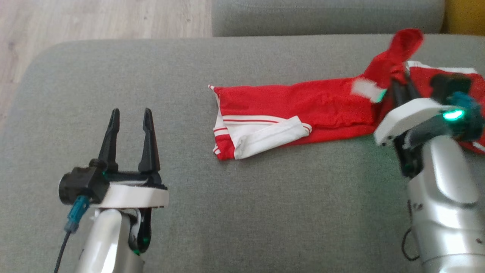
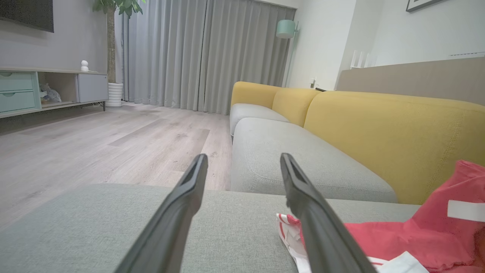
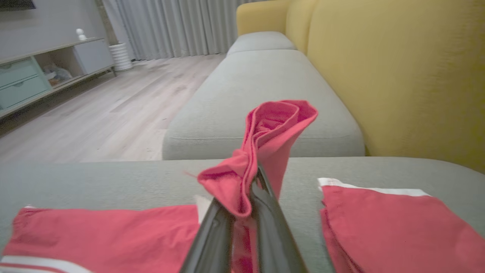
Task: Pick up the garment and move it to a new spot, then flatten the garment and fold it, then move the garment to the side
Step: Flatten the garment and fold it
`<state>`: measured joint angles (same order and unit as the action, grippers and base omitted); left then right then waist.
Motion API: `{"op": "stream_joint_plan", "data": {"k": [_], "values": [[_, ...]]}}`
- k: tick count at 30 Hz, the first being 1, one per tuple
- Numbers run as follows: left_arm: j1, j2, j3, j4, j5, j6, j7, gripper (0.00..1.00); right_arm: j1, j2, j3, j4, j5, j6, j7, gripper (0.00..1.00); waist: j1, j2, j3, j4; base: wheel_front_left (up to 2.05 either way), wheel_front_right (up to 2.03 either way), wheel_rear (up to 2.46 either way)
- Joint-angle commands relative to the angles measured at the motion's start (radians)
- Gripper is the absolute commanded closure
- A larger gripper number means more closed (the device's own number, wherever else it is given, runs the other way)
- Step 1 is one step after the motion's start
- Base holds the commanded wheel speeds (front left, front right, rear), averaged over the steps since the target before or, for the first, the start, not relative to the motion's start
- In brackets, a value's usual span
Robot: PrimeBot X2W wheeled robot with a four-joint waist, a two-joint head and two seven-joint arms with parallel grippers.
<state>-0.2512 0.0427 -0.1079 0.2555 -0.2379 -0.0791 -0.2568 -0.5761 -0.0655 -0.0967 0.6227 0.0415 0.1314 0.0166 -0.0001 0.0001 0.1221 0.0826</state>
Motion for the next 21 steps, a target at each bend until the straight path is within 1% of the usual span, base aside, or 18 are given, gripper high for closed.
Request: {"op": "stream_joint_plan", "data": {"k": [1,4,8,9,15,19,21], "values": [[-0.004,0.008,0.024,-0.028,0.004,0.006,-0.005,0.00,-0.003,0.013,0.069,-0.050,0.029,-0.001,0.004,1.00,0.0001,-0.0001,-0.021,0.011,0.00,0.00,0.00],[0.001,0.008,0.019,-0.023,0.007,0.004,-0.005,0.00,0.016,0.015,0.193,-0.066,0.133,-0.001,0.008,1.00,0.0001,-0.0001,-0.038,0.027,0.00,0.00,0.00],[0.003,0.008,0.013,-0.021,0.008,0.002,-0.005,0.00,0.029,0.015,0.329,-0.069,0.230,-0.001,0.005,1.00,0.0001,-0.0001,-0.046,0.050,0.00,0.00,0.00],[0.003,0.008,0.013,-0.021,0.008,0.002,-0.005,0.00,0.029,0.015,0.329,-0.069,0.230,-0.001,0.005,1.00,0.0001,-0.0001,-0.046,0.050,0.00,0.00,0.00],[0.002,0.008,-0.008,-0.017,0.001,0.002,-0.005,0.00,0.013,0.015,0.496,-0.035,0.331,-0.001,-0.014,1.00,0.0001,-0.0001,-0.040,0.083,0.00,0.00,0.00],[-0.004,0.008,-0.026,-0.009,-0.006,0.005,-0.005,0.00,-0.003,0.015,0.577,0.014,0.409,-0.001,-0.027,1.00,0.0001,-0.0001,-0.036,0.110,0.00,0.00,0.00],[-0.007,0.008,-0.035,-0.005,-0.007,0.004,-0.005,0.00,-0.020,0.015,0.606,0.051,0.427,-0.001,-0.042,1.00,0.0001,-0.0001,-0.030,0.125,0.00,0.00,0.00]]}}
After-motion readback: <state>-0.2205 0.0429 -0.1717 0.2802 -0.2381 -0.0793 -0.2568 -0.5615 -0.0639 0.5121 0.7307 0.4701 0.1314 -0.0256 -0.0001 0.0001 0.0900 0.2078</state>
